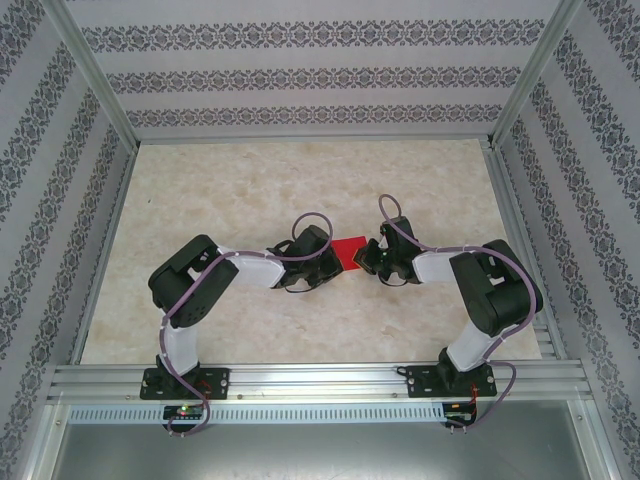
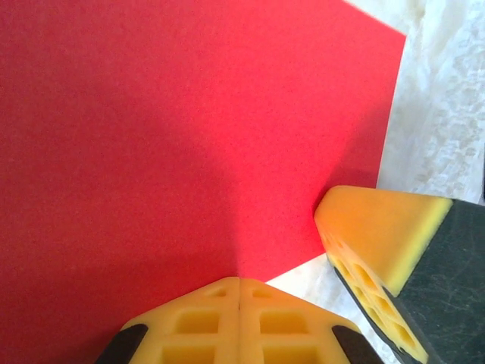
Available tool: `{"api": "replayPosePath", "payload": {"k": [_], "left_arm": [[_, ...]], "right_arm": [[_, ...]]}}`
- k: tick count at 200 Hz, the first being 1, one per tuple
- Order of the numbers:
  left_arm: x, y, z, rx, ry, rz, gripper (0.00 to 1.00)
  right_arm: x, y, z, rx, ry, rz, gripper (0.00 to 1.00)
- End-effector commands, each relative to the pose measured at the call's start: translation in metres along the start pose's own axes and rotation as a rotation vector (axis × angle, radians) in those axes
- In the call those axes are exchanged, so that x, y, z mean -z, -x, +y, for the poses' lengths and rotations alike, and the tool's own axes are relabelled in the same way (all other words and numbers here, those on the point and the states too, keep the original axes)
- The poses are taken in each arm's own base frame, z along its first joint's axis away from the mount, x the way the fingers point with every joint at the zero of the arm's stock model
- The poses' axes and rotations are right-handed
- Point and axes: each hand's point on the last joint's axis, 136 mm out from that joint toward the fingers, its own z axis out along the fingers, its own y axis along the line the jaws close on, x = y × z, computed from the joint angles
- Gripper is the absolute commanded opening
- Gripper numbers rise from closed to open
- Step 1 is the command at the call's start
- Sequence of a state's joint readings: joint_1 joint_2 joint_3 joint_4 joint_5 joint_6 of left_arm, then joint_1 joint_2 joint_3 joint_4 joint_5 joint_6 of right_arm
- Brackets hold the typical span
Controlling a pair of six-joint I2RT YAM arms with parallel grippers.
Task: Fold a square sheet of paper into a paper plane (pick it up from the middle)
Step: First fold in half a square sheet of paper at the center of the table.
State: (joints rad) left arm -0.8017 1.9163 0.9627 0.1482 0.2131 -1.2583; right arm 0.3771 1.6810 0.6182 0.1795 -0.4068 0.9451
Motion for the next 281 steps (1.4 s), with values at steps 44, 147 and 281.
{"api": "replayPosePath", "payload": {"k": [44,147,281], "left_arm": [[0.005,0.012,-0.030,-0.044,-0.103,-0.075,0.00],[0.009,0.017,0.039,0.089,0.138,-0.134,0.00],[0.060,0.019,0.131,0.249,0.398,-0.260,0.00]], "right_arm": [[-0.006,-0.017,-0.048,-0.068,-0.145,0.042,0.00],[-0.007,-0.022,-0.065,-0.092,-0.213,0.057,0.00],[-0.004,-0.025,-0.094,-0.139,-0.295,0.055,0.00]]}}
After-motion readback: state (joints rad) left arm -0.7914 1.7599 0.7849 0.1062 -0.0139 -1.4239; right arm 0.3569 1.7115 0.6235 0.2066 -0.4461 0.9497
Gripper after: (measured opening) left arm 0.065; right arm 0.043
